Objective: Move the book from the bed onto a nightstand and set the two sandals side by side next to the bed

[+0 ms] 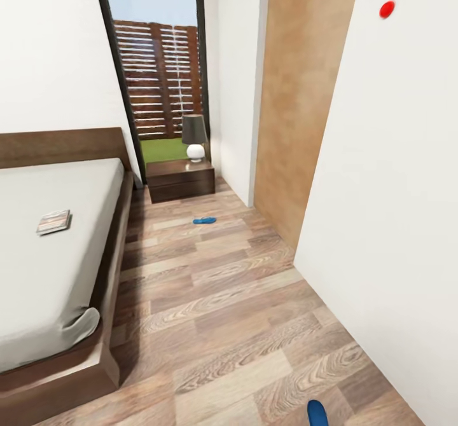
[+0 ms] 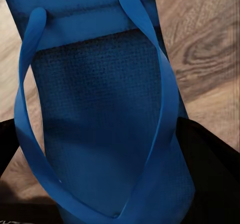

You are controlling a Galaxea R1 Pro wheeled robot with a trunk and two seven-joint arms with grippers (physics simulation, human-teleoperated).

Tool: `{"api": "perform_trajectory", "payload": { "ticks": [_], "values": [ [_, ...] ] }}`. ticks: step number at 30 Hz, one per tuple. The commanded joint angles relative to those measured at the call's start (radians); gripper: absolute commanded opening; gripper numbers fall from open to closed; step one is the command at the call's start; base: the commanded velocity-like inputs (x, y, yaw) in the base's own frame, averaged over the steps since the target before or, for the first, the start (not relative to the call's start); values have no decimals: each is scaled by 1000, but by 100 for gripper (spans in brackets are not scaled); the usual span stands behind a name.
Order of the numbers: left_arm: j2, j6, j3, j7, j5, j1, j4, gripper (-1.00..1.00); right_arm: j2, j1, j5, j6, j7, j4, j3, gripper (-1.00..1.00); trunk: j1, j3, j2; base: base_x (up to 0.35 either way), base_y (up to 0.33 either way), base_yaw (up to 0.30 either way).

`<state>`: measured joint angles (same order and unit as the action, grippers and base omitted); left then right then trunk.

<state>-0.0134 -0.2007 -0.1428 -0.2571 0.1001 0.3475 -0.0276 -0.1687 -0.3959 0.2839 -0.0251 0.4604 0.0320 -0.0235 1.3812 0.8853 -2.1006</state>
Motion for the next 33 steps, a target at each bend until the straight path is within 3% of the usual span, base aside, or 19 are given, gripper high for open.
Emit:
{"api": "perform_trajectory", "payload": {
  "ticks": [1,19,28,33],
  "values": [
    [0,0,-3,-1,10,1,1,100,0,-1,4,-2,6,3,-3,-100,0,1,0,255,-223,0],
    [0,-2,-3,12,10,1,1,100,0,-1,4,-2,3,3,-3,-100,0,1,0,247,-186,106],
    [-1,-1,-3,11,10,1,0,100,0,-1,4,-2,3,3,-3,-100,0,1,0,82,-24,129],
    [-17,0,-3,10,12,1,0,100,0,-1,4,-2,3,3,-3,-100,0,1,0,265,-1,6]
  ]
}}
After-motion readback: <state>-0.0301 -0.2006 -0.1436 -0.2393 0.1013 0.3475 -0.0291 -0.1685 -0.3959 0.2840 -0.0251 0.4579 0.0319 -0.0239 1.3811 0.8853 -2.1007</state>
